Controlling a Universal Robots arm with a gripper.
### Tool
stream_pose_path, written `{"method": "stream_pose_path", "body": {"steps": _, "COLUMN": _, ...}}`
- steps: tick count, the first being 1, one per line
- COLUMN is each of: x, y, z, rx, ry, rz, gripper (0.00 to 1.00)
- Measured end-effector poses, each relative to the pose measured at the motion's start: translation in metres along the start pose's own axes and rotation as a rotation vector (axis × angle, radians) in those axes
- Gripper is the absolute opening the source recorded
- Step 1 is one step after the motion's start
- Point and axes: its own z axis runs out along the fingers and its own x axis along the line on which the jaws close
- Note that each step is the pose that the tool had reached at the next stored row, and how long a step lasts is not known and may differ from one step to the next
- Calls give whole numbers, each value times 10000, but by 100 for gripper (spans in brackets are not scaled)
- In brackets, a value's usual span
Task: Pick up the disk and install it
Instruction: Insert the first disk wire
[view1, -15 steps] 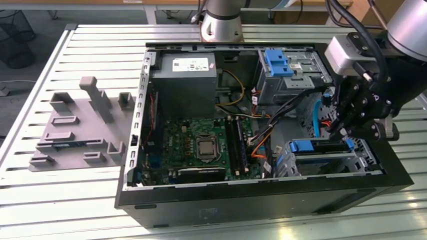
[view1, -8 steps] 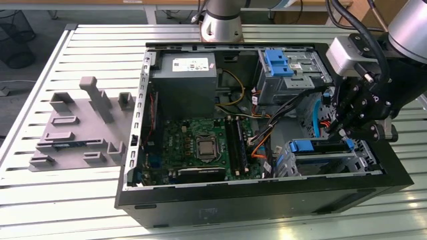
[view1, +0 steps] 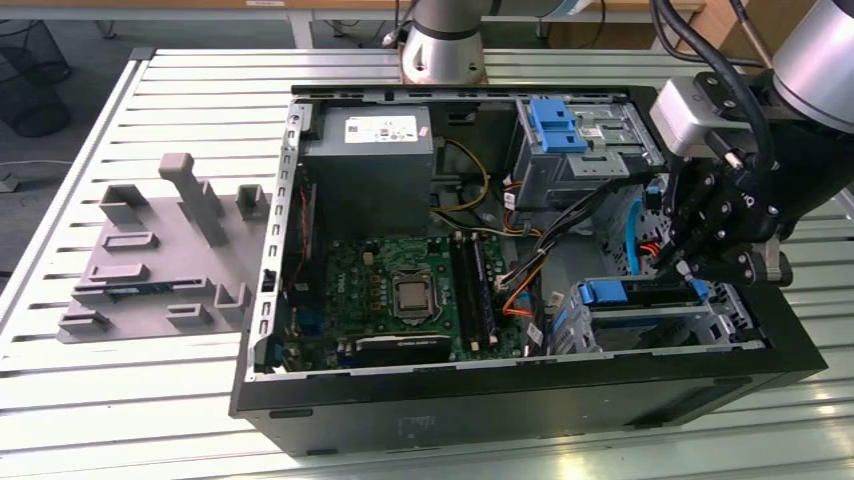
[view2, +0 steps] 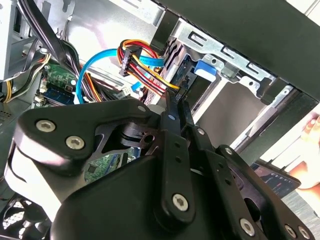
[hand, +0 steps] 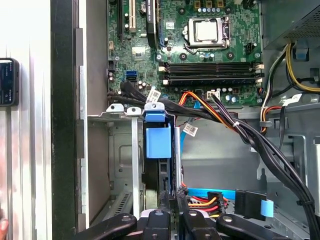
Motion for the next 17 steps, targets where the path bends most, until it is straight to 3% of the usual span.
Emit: {"method": "stream_pose_path", "body": {"steps": 17, "x": 0, "y": -20, "z": 30, "rx": -69, "ry": -4, "rz": 129, "gripper": 17}}
